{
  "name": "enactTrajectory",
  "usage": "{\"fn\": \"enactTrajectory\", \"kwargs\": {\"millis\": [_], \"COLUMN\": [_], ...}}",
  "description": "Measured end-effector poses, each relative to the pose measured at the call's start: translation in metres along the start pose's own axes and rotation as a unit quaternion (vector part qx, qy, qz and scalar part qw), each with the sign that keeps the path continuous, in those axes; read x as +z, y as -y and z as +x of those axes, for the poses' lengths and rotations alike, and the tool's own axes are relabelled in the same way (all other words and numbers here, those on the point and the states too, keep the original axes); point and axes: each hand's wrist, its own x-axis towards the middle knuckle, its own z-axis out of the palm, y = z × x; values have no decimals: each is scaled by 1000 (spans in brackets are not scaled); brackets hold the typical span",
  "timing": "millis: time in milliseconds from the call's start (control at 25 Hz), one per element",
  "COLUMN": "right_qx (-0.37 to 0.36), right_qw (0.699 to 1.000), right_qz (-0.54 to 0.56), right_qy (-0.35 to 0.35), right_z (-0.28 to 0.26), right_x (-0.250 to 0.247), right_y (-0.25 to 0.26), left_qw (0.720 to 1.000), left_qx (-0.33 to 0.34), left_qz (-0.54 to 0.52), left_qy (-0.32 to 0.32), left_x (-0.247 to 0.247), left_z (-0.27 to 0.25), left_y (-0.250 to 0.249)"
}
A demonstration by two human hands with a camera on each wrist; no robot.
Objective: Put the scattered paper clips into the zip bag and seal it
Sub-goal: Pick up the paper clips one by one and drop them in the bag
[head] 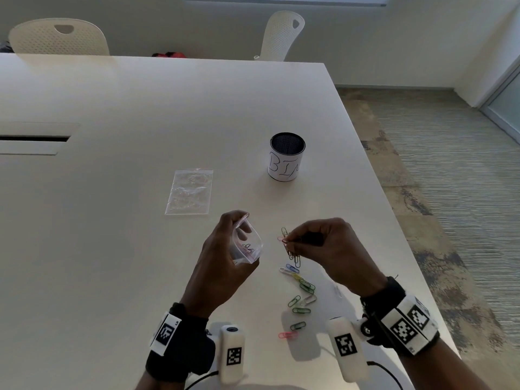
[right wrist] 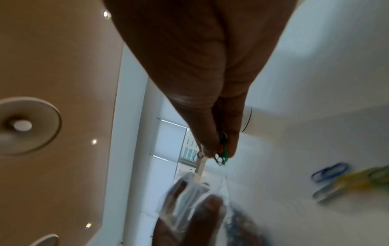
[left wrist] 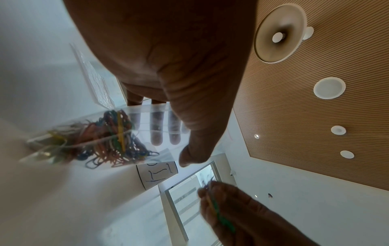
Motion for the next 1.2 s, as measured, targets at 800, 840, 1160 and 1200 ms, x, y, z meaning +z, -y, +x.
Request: {"fn": "enactTrajectory", "kwargs": {"millis": [800,840,1160,1200], "right_qx": [-127,-130,41,77], "right_qw": [981,981,963,951], "right_qz": [-145,-143,-267,-296], "right_qy": [8,-6,8,34], "right_z": [15,15,-24,-34], "right_x": [45,39,-31,-36], "right_y": [65,65,6,-4], "left_qw": [1000,1000,1000,1000], "left_qx": [-19,-12,-6,-5], "left_qz": [1,2,-20,-19], "left_qy": [7,7,2,2], "left_x": [2,2,0,0], "left_z": [-3,-3,0,0], "left_y": [-4,-4,-3,-3]}}
